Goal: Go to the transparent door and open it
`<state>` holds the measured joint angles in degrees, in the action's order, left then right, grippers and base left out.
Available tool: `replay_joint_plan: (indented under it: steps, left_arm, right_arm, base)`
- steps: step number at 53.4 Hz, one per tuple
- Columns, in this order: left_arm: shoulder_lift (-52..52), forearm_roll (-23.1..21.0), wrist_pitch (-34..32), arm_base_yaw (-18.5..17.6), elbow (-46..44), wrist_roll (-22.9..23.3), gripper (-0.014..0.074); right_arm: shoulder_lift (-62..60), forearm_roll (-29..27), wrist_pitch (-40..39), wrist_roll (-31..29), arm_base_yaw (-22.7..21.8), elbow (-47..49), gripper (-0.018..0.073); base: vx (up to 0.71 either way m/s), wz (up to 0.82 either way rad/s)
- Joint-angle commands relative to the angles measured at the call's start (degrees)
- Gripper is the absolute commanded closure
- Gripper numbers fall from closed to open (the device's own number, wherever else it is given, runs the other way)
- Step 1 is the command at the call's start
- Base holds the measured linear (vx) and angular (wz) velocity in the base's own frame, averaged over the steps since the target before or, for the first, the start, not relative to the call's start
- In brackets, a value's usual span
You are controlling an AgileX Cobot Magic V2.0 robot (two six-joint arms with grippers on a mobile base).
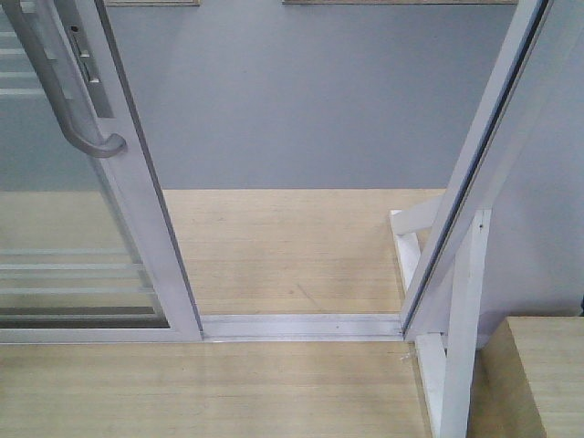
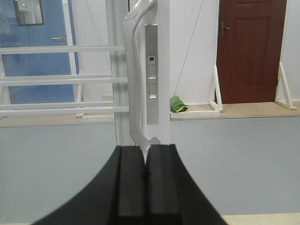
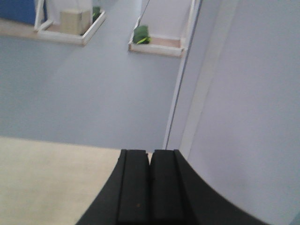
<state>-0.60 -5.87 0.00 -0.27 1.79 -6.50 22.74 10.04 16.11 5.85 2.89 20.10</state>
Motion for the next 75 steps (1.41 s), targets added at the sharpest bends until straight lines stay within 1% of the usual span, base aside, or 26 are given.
replay_joint_plan:
  steps: [1, 4, 7, 10, 17, 20, 75]
  left_arm:
    - [-0.88, 0.0, -4.08, 0.18, 0.89, 0.43, 0.0603]
    - [-0.88, 0.0, -4.1, 0.18, 0.84, 0.43, 0.0603]
    - [-0.88, 0.0, -4.1, 0.18, 0.84, 0.43, 0.0603]
    - [-0.88, 0.0, -4.1, 0.18, 0.84, 0.43, 0.0603]
    - [-0.88, 0.0, -4.1, 0.18, 0.84, 0.43, 0.0603]
    - [-0.88, 0.0, -4.1, 0.18, 0.84, 0.43, 0.0603]
    - [-0.82, 0.0, -4.0, 0.18, 0.84, 0.43, 0.0603]
  right_arm:
    - [-5.57, -2.84, -9.38, -0.51, -4.14, -3.12, 0.0572]
    - [-9.07, -6.34, -11.63, -0.51, -6.21, -6.62, 0.0571]
    - [-12.3, -8.1, -13.92, -0.51, -7.11, -10.42, 0.0571]
    - [-15.67, -8.07, -16.11, -0.51, -7.05, -14.7, 0.0571]
    - [-22.07, -7.74, -18.01, -0.46, -7.05, -22.44, 0.0569]
    - [-24.54, -7.72, -12.17, -0.35, -6.93, -21.99, 0.0568]
    - [-24.17, -7.76, -12.29, -0.35, -6.93, -22.07, 0.0568]
  base:
    - [0.0, 0.0]
    - [0.0, 0.0]
    - [0.0, 0.0]
    - [0.0, 0.0]
    - [0.0, 0.0]
    - [0.0, 0.0]
    - [0.0, 0.0]
